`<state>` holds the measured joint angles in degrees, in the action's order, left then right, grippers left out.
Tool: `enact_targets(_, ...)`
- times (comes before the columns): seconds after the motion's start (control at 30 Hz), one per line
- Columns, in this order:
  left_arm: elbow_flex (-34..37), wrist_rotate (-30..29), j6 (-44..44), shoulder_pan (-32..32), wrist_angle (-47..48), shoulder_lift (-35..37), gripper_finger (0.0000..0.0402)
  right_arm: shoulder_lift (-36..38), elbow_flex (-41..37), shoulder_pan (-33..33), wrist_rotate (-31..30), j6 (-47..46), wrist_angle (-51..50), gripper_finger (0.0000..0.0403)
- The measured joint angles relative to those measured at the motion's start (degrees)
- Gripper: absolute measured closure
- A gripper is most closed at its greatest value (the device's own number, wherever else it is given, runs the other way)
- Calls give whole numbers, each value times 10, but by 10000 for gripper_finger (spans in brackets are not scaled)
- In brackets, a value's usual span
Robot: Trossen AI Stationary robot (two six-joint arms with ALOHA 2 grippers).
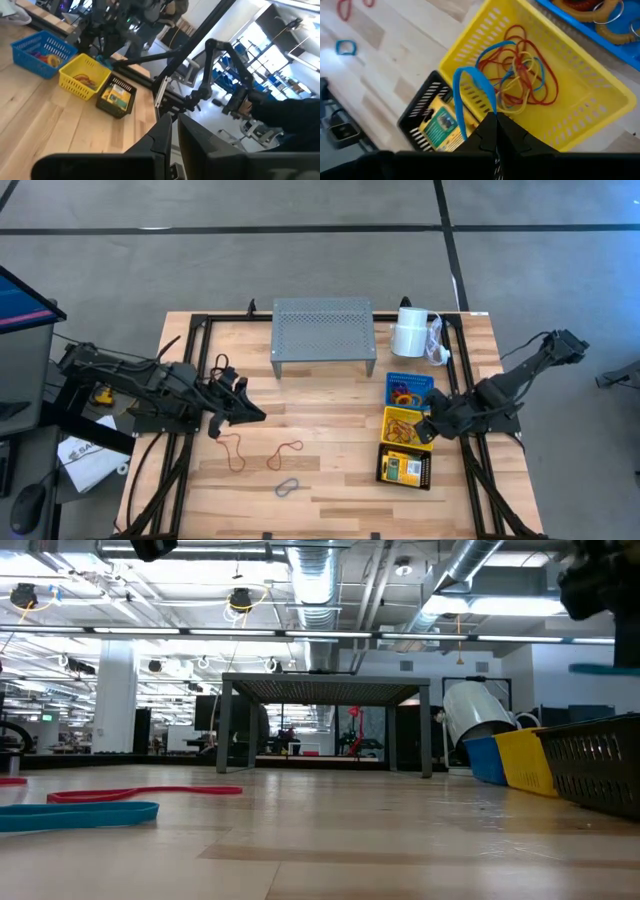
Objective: Pick & Place Office Desk Supplies
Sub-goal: Put the blue rubber band into the yellow basket
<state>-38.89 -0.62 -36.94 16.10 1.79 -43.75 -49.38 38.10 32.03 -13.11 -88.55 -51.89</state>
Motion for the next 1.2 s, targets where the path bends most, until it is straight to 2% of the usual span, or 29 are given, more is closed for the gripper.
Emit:
enact_targets(0.57,1,-6,-23,0,-1,-52,376,-63,-13,-69,63,62,47,403)
enact_targets(1.2,1,-15,7,-1,-1,-64,376,-62,-14,-105,94,95,48,403)
